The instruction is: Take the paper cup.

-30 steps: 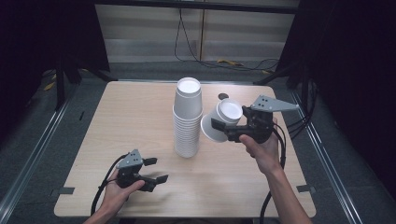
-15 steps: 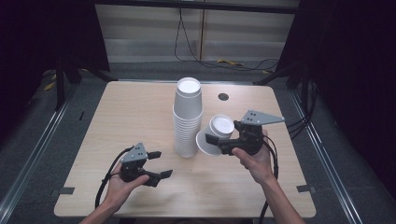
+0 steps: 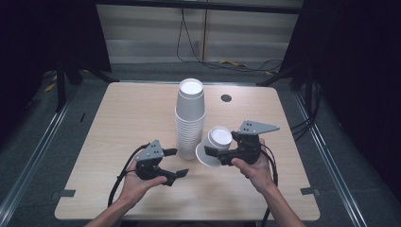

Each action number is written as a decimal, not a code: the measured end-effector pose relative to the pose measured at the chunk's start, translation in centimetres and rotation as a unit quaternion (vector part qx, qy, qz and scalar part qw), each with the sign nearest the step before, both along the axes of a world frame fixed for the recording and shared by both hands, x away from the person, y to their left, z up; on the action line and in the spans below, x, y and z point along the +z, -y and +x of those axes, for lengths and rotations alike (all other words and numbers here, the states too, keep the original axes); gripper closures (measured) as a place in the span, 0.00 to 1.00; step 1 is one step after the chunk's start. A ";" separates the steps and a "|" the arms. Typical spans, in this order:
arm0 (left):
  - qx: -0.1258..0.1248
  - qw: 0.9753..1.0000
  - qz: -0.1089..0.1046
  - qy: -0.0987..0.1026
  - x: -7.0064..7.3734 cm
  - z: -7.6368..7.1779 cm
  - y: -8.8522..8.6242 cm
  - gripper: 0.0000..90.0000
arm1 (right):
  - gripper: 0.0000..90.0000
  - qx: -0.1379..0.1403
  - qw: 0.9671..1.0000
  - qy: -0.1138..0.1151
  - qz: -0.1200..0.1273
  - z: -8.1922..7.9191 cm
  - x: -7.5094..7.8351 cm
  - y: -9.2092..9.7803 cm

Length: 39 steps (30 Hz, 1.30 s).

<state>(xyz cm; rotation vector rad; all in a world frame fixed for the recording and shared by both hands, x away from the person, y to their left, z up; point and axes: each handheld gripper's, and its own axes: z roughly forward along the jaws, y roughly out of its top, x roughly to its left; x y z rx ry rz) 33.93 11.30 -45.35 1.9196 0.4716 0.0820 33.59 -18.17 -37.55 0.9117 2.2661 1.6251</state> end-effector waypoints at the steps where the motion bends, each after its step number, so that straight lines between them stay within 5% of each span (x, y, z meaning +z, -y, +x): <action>1: 0.002 1.000 -0.003 0.000 0.0 -0.2 0.0 0.18 | 0.24 0.003 1.000 -0.002 -0.001 0.0 -0.3 0.0; 8: -0.015 1.000 -0.003 0.009 0.0 -0.7 0.3 0.18 | 0.24 0.023 0.999 -0.024 0.010 0.0 -2.1 -0.5; 19: -0.024 0.999 -0.037 -0.003 -0.2 -0.9 0.4 0.18 | 0.24 0.056 0.997 -0.038 0.033 0.0 -3.5 -1.7; 39: -0.046 0.999 -0.015 -0.005 -0.9 -1.0 1.2 0.09 | 0.24 0.104 0.992 -0.063 0.037 -0.2 -5.4 -4.7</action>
